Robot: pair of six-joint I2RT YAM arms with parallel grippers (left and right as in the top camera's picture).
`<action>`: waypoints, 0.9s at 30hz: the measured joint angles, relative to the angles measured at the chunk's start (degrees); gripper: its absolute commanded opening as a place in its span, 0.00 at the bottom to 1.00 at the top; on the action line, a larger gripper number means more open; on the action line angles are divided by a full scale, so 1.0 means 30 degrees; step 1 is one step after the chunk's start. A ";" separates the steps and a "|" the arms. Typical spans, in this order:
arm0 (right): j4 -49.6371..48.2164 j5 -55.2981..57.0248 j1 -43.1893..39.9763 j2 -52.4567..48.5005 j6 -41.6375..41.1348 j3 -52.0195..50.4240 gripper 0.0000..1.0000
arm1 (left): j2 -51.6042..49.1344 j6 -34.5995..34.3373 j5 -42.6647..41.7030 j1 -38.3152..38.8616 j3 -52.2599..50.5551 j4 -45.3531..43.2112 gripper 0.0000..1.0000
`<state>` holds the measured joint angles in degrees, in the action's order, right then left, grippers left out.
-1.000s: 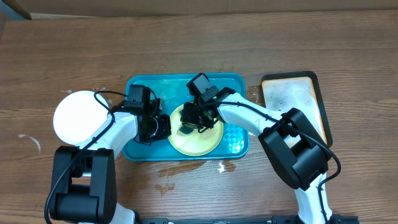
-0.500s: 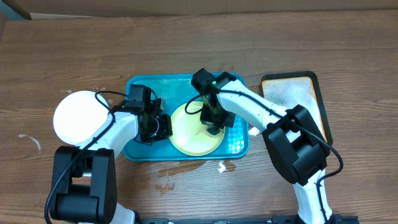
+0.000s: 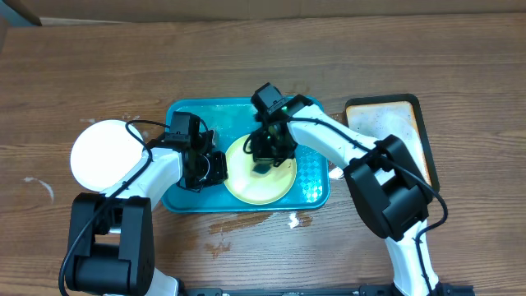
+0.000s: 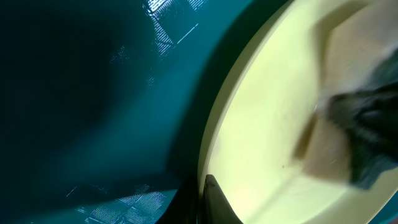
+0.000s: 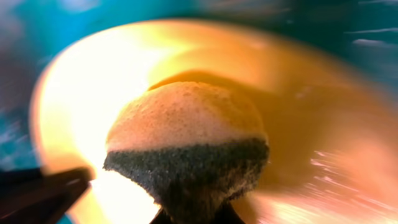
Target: Clean dirty plates on tray and stack at the side
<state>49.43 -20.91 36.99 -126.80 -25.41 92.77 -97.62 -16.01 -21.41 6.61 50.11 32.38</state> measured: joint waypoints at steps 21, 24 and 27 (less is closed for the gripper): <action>0.6368 0.5100 -0.0007 0.0291 -0.2040 0.0204 0.04 | -0.0007 0.0000 -0.0051 0.0007 0.0051 0.0131 0.04; 0.5974 0.5377 -0.0321 0.0328 -0.2331 0.0204 0.04 | 0.0000 0.0000 -0.0204 0.0102 0.0087 0.0262 0.04; 0.4998 0.5756 -0.0474 0.0401 -0.2732 0.0204 0.04 | 0.0000 -0.0051 -0.0197 0.0087 0.0204 0.0350 0.04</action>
<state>64.42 -3.64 35.57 -125.60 -33.61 93.38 -97.62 -16.16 -22.00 6.87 50.72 33.43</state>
